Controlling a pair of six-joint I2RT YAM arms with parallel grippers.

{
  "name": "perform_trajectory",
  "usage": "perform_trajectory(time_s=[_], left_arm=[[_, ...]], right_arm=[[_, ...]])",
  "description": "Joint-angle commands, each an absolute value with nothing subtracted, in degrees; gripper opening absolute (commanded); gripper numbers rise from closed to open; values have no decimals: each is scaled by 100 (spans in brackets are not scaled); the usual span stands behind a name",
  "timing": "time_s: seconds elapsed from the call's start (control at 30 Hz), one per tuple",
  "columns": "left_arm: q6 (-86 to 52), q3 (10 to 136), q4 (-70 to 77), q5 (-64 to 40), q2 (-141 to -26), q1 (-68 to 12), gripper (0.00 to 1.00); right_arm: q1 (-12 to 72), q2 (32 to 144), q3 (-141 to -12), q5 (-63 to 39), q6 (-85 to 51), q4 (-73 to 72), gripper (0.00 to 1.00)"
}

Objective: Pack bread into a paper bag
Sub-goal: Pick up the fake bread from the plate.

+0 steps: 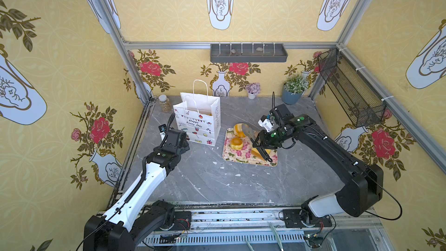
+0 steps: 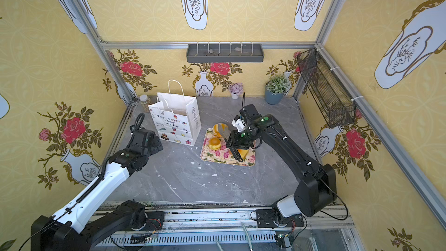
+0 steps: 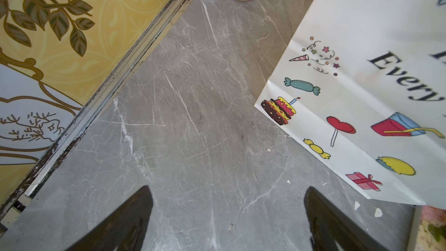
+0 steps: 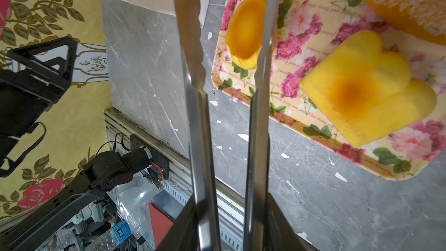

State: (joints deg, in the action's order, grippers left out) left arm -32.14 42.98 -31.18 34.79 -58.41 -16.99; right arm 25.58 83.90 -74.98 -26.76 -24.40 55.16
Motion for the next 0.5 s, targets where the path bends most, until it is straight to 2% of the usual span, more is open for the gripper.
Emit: perform_trajectory(time_s=[0.0,0.47], left_arm=[[-3282,4211,-3132,3571,-5745,-1700,99],[-3289,4216,-3076,3530,-5873,-1697,99]], right_arm=[[2591,8500,-7406,-2639,-2158,5460,41],[2895,8395,-6428,-3283,-2863,4938,42]])
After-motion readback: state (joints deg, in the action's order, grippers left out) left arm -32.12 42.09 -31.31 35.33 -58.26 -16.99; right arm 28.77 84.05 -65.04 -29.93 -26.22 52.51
